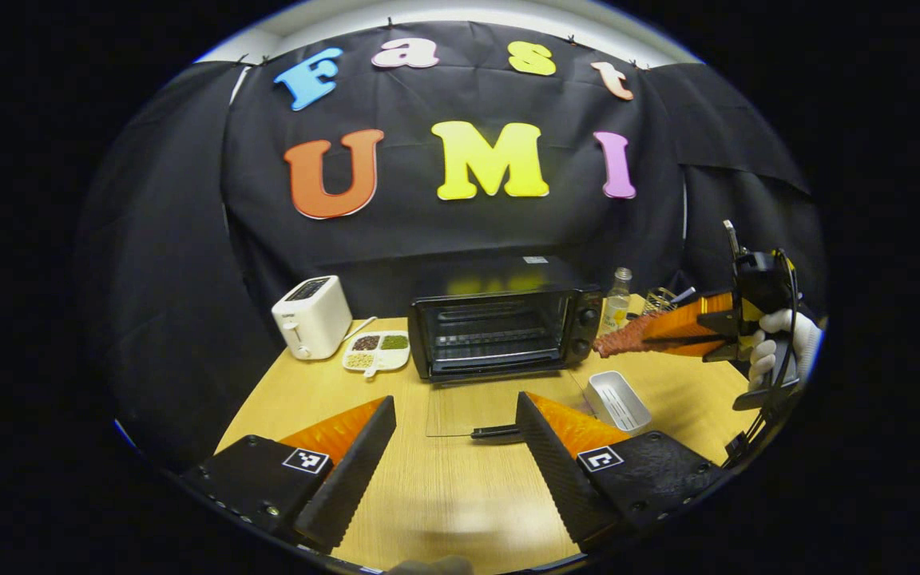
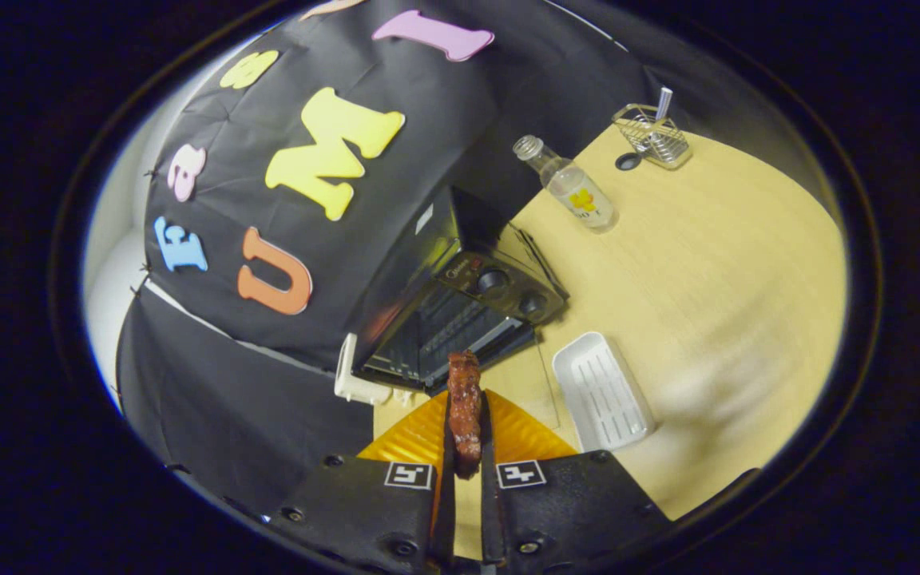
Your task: Open the electric oven with the left hand, put the food in, and close the electric oven.
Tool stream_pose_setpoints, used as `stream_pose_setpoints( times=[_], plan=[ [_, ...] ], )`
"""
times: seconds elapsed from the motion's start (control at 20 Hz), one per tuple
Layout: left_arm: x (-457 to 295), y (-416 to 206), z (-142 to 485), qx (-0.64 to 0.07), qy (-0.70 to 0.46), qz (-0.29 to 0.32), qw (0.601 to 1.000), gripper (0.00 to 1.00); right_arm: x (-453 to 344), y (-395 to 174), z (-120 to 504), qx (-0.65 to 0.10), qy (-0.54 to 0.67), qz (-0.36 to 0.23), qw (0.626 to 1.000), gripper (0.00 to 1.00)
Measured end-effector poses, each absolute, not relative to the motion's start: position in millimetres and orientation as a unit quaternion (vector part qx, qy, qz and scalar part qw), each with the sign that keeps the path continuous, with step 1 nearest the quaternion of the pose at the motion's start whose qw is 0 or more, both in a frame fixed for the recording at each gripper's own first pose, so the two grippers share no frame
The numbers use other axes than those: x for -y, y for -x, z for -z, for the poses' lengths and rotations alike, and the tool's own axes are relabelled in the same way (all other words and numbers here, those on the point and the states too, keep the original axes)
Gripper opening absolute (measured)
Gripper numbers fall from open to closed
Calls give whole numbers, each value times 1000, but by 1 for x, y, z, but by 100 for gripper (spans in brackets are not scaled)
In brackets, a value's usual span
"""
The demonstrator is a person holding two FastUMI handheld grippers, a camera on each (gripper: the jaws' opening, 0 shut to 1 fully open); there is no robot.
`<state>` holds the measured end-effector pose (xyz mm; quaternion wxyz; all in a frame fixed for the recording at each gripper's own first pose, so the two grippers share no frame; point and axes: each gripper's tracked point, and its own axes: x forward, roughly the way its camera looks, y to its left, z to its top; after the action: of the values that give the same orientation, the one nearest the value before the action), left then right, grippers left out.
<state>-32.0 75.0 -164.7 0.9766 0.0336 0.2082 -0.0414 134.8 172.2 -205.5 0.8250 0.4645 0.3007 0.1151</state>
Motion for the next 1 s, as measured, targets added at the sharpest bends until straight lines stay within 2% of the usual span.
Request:
stream_pose_setpoints(
  times=[0.35,0.6,1.0],
  plan=[
    [-85,18,161,-201,-34,80,976,97,-211,-185,200,-242,-552,-74,795,16],
    [-119,15,155,-196,-30,42,979,96,-229,-225,215,-208,-563,-58,798,16],
    [-154,13,165,-192,-16,10,981,97,-281,-278,262,-203,-565,-37,799,16]
  ],
)
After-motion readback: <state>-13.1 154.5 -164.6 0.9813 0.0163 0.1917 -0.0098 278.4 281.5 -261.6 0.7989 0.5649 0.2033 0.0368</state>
